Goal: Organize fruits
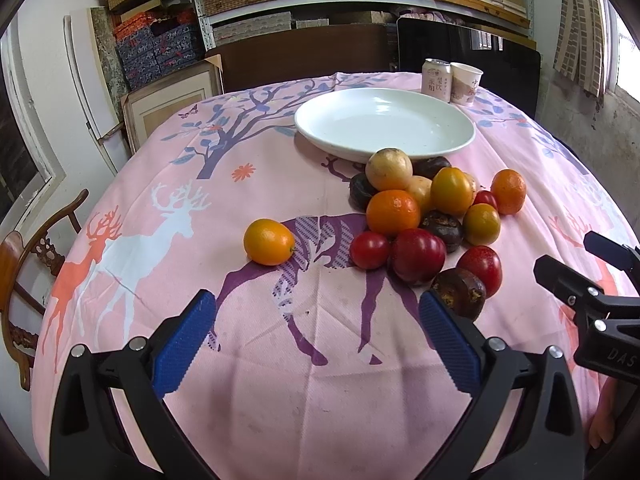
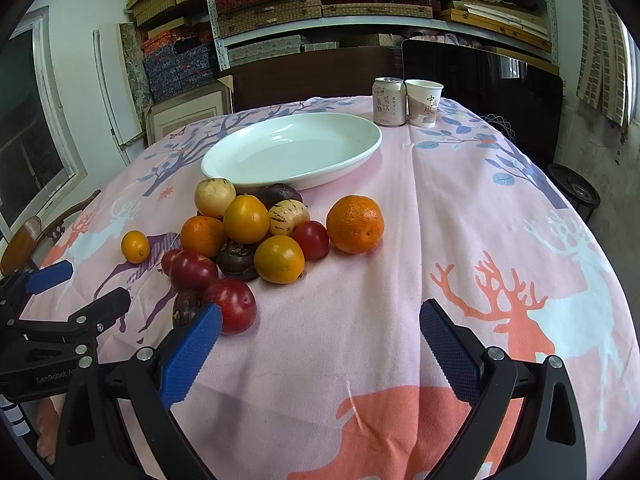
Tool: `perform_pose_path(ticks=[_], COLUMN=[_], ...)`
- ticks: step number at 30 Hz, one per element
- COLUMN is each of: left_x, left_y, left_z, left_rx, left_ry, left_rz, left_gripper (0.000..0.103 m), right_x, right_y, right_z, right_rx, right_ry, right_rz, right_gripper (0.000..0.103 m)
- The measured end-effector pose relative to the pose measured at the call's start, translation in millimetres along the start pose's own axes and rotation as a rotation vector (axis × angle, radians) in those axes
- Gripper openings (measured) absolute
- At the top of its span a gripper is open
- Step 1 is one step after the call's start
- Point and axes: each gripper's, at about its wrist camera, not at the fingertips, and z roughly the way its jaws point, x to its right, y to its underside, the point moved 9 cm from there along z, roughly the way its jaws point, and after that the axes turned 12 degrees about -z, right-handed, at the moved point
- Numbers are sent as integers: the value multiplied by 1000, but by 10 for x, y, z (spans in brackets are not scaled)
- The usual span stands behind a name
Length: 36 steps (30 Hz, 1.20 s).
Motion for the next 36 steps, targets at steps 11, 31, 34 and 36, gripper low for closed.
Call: perform_pose_path(ticks=[11, 31, 34, 36], left_x=[3, -7, -4, 0], left_y=[12, 33, 47, 44], left_z=[14, 14, 16, 15], left_rx=[-2, -8, -9, -8], left_ry=[-1, 1, 1, 1], left_rz=[1, 3, 5, 6], left_gripper=[99, 99, 99, 99], right_x=[2, 4, -7, -23], right_y=[0, 6, 10, 17], right_z=[-1, 5, 7, 5], right_rx=[0, -1, -1, 1], right_ry=[-1, -4, -10, -19], right_rz=[1, 4, 5, 11], right_gripper=[100, 100, 100, 100])
